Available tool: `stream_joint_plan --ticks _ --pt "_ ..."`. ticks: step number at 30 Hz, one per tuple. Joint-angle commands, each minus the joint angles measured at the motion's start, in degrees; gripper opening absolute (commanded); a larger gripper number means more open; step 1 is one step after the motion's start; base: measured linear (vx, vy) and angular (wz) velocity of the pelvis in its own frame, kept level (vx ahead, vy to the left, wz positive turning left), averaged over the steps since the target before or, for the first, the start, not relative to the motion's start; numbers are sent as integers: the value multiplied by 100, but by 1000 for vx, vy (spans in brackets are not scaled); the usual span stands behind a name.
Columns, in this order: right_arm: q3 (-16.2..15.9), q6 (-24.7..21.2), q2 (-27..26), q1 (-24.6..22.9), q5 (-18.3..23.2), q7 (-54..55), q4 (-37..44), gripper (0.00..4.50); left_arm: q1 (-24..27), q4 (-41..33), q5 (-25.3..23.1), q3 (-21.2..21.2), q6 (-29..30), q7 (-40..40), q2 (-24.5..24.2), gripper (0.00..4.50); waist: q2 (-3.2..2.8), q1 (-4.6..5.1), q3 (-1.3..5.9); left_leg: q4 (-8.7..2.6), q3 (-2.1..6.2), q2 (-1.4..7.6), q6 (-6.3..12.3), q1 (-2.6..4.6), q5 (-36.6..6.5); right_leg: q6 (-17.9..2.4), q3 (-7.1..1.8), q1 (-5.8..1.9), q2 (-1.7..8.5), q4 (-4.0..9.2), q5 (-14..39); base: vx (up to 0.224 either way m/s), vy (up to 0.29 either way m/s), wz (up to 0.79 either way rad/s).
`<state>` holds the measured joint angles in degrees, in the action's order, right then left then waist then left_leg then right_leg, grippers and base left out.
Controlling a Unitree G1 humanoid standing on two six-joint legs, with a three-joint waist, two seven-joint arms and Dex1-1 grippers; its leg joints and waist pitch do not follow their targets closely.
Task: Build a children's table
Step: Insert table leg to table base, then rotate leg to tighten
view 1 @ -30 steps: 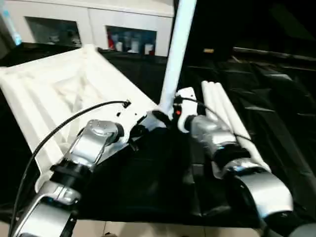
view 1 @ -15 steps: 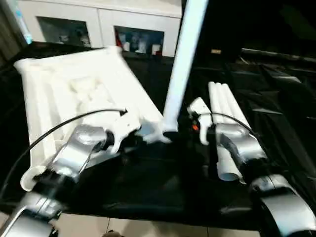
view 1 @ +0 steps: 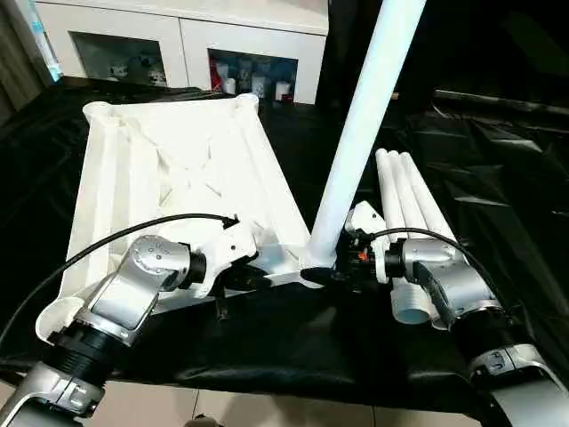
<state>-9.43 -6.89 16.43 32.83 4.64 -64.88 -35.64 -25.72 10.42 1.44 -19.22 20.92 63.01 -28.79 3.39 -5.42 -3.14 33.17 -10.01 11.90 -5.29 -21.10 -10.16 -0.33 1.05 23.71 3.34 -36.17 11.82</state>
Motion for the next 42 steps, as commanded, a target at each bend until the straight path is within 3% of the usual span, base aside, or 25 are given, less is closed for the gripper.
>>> stream_joint_plan --ticks 1,4,5,9,10,13,15,18,21,25,31,38,41,42 --pt "42 -39 25 39 58 6 97 418 -70 -219 233 42 -184 63 116 0 -18 10 390 -301 -36 88 282 70 -525 -1387 -167 -351 322 325 -201 0 0 0" --pt "63 -44 -6 62 98 22 37 418 -71 -206 224 63 -180 64 128 0 -7 9 394 -293 -37 85 323 65 -448 -1406 -165 -356 319 314 -304 0 0 0" --pt "68 -44 -15 66 107 30 22 392 -70 -203 224 67 -180 63 131 0 -9 6 395 -290 -37 84 328 65 -439 -1409 -165 -357 320 310 -315 0 0 0" --pt "52 -86 -50 44 136 46 -8 379 -47 -192 232 83 -155 40 141 0 -16 9 396 -291 -33 88 335 66 -456 -1416 -159 -355 322 307 -276 0 0 0" --pt "46 -78 -66 28 125 68 -21 350 -46 -178 227 82 -151 35 142 0 -16 7 399 -288 -33 86 331 67 -437 -1417 -160 -358 321 305 -293 0 0 0" --pt "71 -93 -143 -12 114 226 -88 338 -48 -128 225 104 -127 -16 170 0 -35 8 402 -285 -33 82 327 66 -417 -1428 -162 -358 325 299 -323 0 0 0" --pt "118 -121 -230 -67 144 373 -110 308 -48 -87 225 127 -99 -83 215 0 -25 21 400 -287 -32 78 309 62 -434 -1421 -160 -361 319 302 -318 0 0 0" --pt "260 -179 -449 -134 201 812 -192 296 -108 71 192 179 -69 -272 332 0 -70 32 390 -302 -23 85 202 74 -613 -1375 -162 -350 326 326 -61 0 0 0" --pt "351 -216 -619 -158 211 1186 -276 285 -162 184 174 216 -43 -413 430 0 -64 58 381 -320 -19 79 111 75 -738 -1327 -164 -345 323 350 147 0 0 0" --pt "458 -182 -1184 -159 60 2352 -638 282 -393 586 19 260 176 -1005 807 0 -116 84 359 -345 -8 75 -94 94 -1065 -1215 -173 -319 336 408 675 0 0 0" --pt "586 -55 -2031 181 -186 4104 -1349 281 -800 1226 -271 343 652 -2168 1573 0 -110 146 329 -386 25 56 -287 146 -1574 -922 -188 -271 350 518 1762 0 0 0" --pt "472 132 -2241 358 -302 4142 -1534 281 -911 1378 -460 270 517 -2405 1685 0 -72 157 347 -383 24 58 -107 102 -1429 -886 -182 -285 339 493 1310 0 0 0" --pt "543 256 -2208 390 -240 3934 -1520 281 -876 1316 -427 318 438 -2254 1631 0 -73 166 341 -382 16 59 -80 101 -1465 -887 -185 -277 343 507 1379 0 0 0" --pt "607 317 -2154 433 -156 3784 -1510 337 -835 1276 -434 290 361 -2126 1546 0 -79 167 340 -384 17 58 -77 102 -1500 -878 -185 -273 342 513 1453 0 0 0"
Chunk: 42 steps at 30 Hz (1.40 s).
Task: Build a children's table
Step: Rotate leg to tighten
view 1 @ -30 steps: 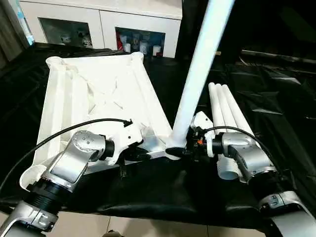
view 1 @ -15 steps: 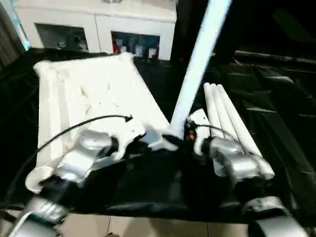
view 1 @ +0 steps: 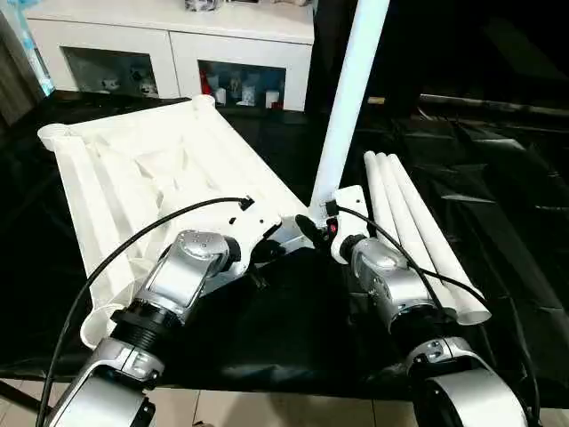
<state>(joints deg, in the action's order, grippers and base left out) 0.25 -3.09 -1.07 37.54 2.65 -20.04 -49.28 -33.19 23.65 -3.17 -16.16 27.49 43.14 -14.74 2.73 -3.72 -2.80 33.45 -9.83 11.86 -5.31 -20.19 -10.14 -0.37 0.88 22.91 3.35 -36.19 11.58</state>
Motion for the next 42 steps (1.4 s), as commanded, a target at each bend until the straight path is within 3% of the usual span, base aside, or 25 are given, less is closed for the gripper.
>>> stream_joint_plan --ticks 1,4,8,18,26,29,36,42 --pt "-327 -64 -358 -30 111 -820 -90 351 -55 -89 33 -29 -330 -60 82 0 -13 -4 306 -418 6 63 -69 8 -1517 -866 -168 -195 347 521 1514 0 0 0" --pt "-289 -164 -150 -41 301 -1248 162 371 48 -225 76 -30 -345 178 -96 0 -11 19 322 -415 7 77 -2 -20 -1388 -934 -167 -220 339 487 1206 0 0 0" --pt "-371 -483 320 -165 463 -2002 648 404 259 -437 190 -75 -629 739 -459 0 -6 6 355 -374 -19 74 189 -35 -877 -1138 -159 -260 324 409 340 0 0 0" --pt "-512 -743 968 -503 630 -3208 1363 404 592 -851 430 -140 -1101 1779 -1123 0 -45 -13 342 -383 -34 108 184 3 -917 -1288 -153 -227 331 409 378 0 0 0" --pt "-472 -839 1123 -535 674 -3319 1461 404 556 -758 439 -85 -1379 1803 -1107 0 -29 -88 356 -367 -50 92 139 -3 -770 -1279 -159 -251 326 380 137 0 0 0" --pt "-482 -889 1149 -612 696 -3336 1523 411 432 -652 534 9 -1290 1739 -977 57 -33 -118 351 -363 -56 86 140 -4 -747 -1267 -163 -252 327 384 125 0 0 0" --pt "-510 -926 1122 -716 717 -3273 1580 411 320 -554 431 -49 -1420 1672 -873 113 -31 -109 355 -361 -40 89 105 -13 -803 -1267 -154 -266 333 382 135 0 0 0" --pt "-508 -964 1131 -737 737 -3271 1659 411 256 -278 162 -217 -1418 1642 -940 113 -47 -82 365 -357 -32 92 104 -9 -742 -1268 -150 -269 326 369 36 0 0 0"
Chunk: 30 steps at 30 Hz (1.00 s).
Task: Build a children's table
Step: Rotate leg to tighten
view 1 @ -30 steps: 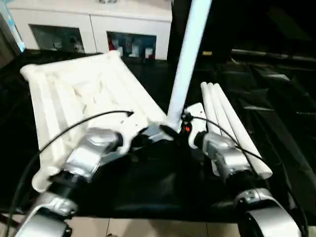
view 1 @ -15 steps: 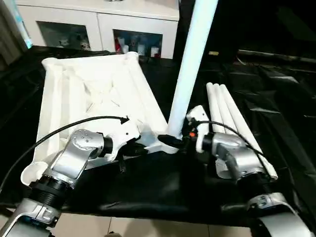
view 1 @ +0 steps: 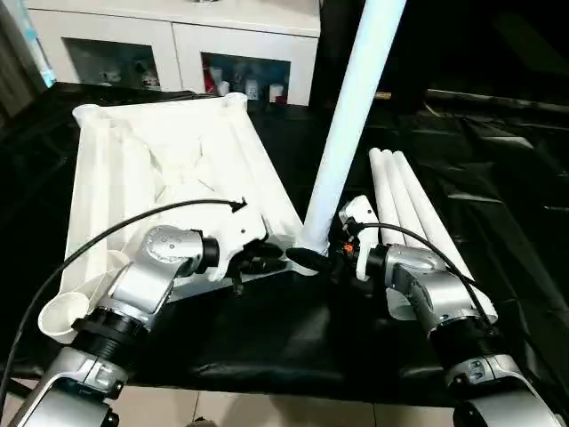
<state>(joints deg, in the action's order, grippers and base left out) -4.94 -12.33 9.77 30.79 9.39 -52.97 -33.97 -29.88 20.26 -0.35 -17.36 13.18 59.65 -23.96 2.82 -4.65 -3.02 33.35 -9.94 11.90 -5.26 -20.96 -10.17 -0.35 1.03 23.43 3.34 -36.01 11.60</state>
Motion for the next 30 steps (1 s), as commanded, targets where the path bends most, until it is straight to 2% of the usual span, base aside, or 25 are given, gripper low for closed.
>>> stream_joint_plan --ticks 1,11,12,16,19,22,25,30 --pt "11 -40 47 -62 63 21 129 411 -75 62 -120 -97 13 -9 -19 113 -59 8 388 -342 -25 86 105 72 -732 -1289 -166 -317 327 347 -4 0 0 0" --pt "23 -51 80 -61 68 12 168 411 -128 202 -154 -55 154 -109 -60 113 -54 -6 381 -343 -24 90 79 73 -786 -1315 -166 -317 329 345 41 0 0 0" --pt "20 -50 83 -62 67 5 172 411 -140 224 -154 -42 133 -138 -45 87 -49 -10 381 -344 -22 90 79 72 -795 -1312 -165 -320 335 348 73 0 0 0" --pt "13 -35 98 -53 58 -8 149 411 -151 236 -102 -29 145 -121 -16 72 -32 -13 378 -340 -28 89 87 71 -799 -1304 -169 -318 337 354 136 0 0 0" --pt "3 -33 110 -52 51 -21 148 411 -135 231 -97 -39 146 -120 -16 31 -39 -12 374 -345 -23 92 75 72 -838 -1278 -168 -311 339 363 240 0 0 0" --pt "-6 -29 117 -50 44 -31 147 411 -115 234 -97 -60 144 -98 -24 8 -36 -11 371 -345 -24 92 71 72 -863 -1268 -169 -308 340 368 288 0 0 0" --pt "-23 -11 126 -69 30 -38 163 411 -75 186 -108 -122 172 -24 -60 8 -32 -11 369 -347 -23 92 60 73 -902 -1243 -170 -303 342 377 394 0 0 0" --pt "-73 42 202 -129 -29 -70 194 411 53 -34 -29 -204 250 269 -182 8 -27 -15 379 -339 -22 91 103 63 -751 -1260 -167 -314 340 351 190 0 0 0"
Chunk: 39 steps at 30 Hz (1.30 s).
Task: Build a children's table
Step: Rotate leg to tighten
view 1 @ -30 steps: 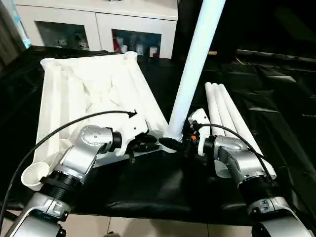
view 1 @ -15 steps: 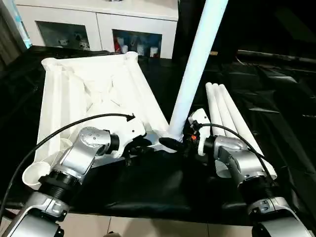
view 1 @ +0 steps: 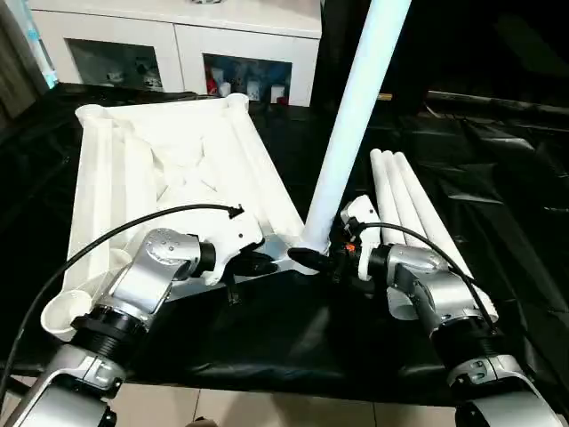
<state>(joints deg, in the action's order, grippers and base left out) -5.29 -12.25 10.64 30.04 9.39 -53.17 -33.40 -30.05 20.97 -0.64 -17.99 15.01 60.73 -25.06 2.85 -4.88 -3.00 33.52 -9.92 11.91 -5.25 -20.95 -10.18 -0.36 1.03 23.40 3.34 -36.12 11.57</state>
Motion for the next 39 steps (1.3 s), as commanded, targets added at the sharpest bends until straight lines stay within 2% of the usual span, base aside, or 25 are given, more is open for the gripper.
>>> stream_joint_plan --ticks 1,3,5,7,12,17,29,30,35,36,39 --pt "-37 38 129 -64 -27 -63 140 411 83 -136 15 -142 69 193 -84 8 -32 6 379 -355 -27 88 110 66 -736 -1269 -166 -308 336 360 162 0 0 0" --pt "-37 38 129 -64 -27 -63 140 411 83 -136 15 -142 69 193 -84 8 -30 9 380 -350 -33 85 127 63 -708 -1297 -166 -309 328 354 68 0 0 0" --pt "-38 61 219 -80 -47 -121 112 411 99 -210 50 -138 80 296 -140 8 -57 14 372 -357 -26 86 111 65 -808 -1293 -163 -306 335 366 187 0 0 0" --pt "-61 126 285 -77 -115 -119 50 411 102 -228 50 -132 63 337 -186 8 -59 20 373 -356 -28 86 82 67 -855 -1292 -165 -305 331 372 227 0 0 0" --pt "3 188 205 -46 -45 -62 6 411 111 -238 35 -123 64 342 -212 8 -74 15 379 -357 -21 86 70 69 -839 -1313 -163 -310 330 360 148 0 0 0" --pt "-27 251 136 -52 33 -147 71 411 99 -228 35 -134 67 337 -224 8 -62 19 383 -353 -23 85 86 68 -836 -1334 -162 -316 327 357 88 0 0 0" --pt "-109 375 97 -75 -11 -161 -55 411 118 -232 -4 -171 75 344 -287 8 -75 10 380 -357 -22 84 62 69 -850 -1340 -162 -314 328 354 74 0 0 0" --pt "-106 355 88 -82 3 -170 -62 382 123 -234 -6 -170 72 343 -290 0 -72 10 382 -357 -21 86 60 71 -857 -1345 -161 -316 329 355 89 0 0 0" --pt "-132 350 61 -121 5 -194 -105 360 129 -235 -1 -183 83 342 -297 0 -77 12 383 -358 -19 86 64 72 -865 -1341 -161 -315 330 353 95 0 0 0" --pt "-138 351 60 -130 2 -196 -106 334 133 -241 2 -185 87 343 -299 0 -80 12 383 -359 -18 88 63 74 -860 -1347 -160 -312 329 351 79 0 0 0" --pt "-132 317 51 -151 27 -203 -92 327 152 -272 16 -188 108 348 -304 0 -77 9 387 -356 -19 86 69 72 -831 -1356 -159 -319 327 344 14 0 0 0"
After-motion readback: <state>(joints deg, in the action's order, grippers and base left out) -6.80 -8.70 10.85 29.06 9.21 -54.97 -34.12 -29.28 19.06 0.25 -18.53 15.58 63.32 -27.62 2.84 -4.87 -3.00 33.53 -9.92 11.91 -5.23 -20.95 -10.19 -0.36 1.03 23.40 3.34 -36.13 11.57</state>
